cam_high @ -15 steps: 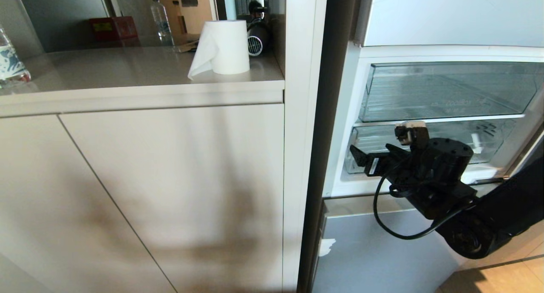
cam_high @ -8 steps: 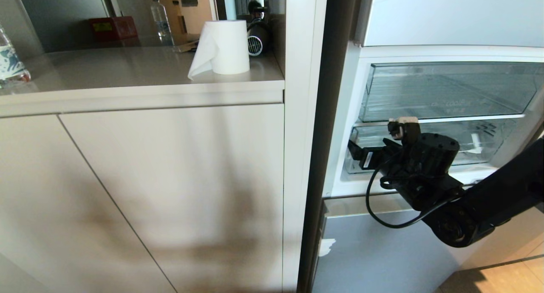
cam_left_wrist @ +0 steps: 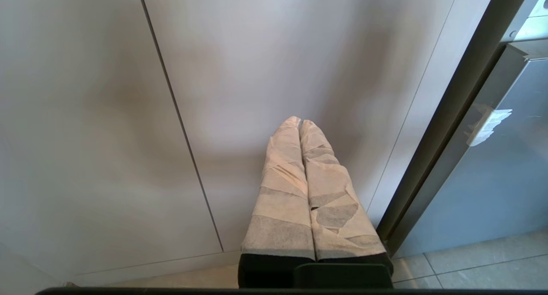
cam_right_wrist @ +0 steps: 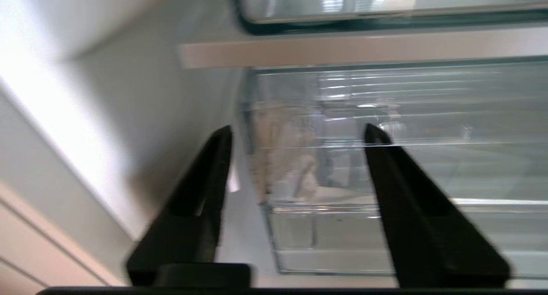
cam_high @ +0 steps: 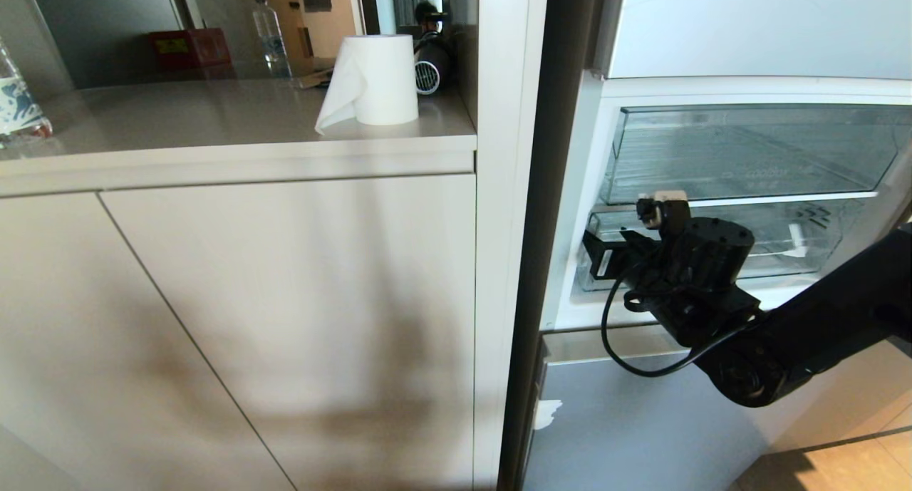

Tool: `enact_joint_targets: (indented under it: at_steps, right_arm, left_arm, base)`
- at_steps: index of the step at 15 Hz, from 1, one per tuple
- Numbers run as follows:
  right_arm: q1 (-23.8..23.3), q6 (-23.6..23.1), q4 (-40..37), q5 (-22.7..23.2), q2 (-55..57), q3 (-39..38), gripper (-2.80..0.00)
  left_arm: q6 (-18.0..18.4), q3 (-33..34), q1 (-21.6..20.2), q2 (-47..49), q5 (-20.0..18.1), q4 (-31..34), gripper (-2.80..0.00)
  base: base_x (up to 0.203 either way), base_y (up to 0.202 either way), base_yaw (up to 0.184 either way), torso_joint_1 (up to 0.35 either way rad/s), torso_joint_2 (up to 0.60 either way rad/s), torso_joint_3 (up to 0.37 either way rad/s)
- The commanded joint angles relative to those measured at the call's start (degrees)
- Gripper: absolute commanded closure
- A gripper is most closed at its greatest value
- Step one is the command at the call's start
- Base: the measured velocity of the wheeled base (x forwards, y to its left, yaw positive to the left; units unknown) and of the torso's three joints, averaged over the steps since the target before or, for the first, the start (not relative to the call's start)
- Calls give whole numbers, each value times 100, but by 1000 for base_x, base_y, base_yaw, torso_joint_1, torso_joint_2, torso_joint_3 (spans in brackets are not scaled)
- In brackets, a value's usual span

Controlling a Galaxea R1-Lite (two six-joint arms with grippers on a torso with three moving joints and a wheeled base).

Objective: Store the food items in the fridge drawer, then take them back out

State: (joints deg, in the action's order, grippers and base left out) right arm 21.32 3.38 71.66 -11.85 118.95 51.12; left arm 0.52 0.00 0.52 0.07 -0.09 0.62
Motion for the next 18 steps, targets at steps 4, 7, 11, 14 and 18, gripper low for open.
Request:
enact_joint_targets:
  at_steps: [4, 7, 11, 14, 18]
  right_arm:
    - [239, -67, 24, -10, 242, 172, 0]
    - [248, -67, 30, -19, 223, 129, 0]
    - [283, -36, 69, -201, 26, -266, 0]
    - [384, -16, 190, -198, -456, -789, 0]
    - [560, -9, 198, -212, -1298, -1564, 0]
  left_arm:
    - [0, 0, 0, 1, 0, -1, 0]
    - [0, 0, 0, 1, 0, -1, 0]
    - [0, 0, 0, 1, 0, -1, 0]
    - [0, 0, 0, 1, 0, -1, 0]
    - [0, 0, 0, 1, 0, -1, 0]
  base:
    - [0, 0, 0, 0, 0, 0]
    - [0, 0, 0, 0, 0, 0]
    - [0, 0, 0, 0, 0, 0]
    - [0, 0, 0, 0, 0, 0]
    - [0, 0, 0, 0, 0, 0]
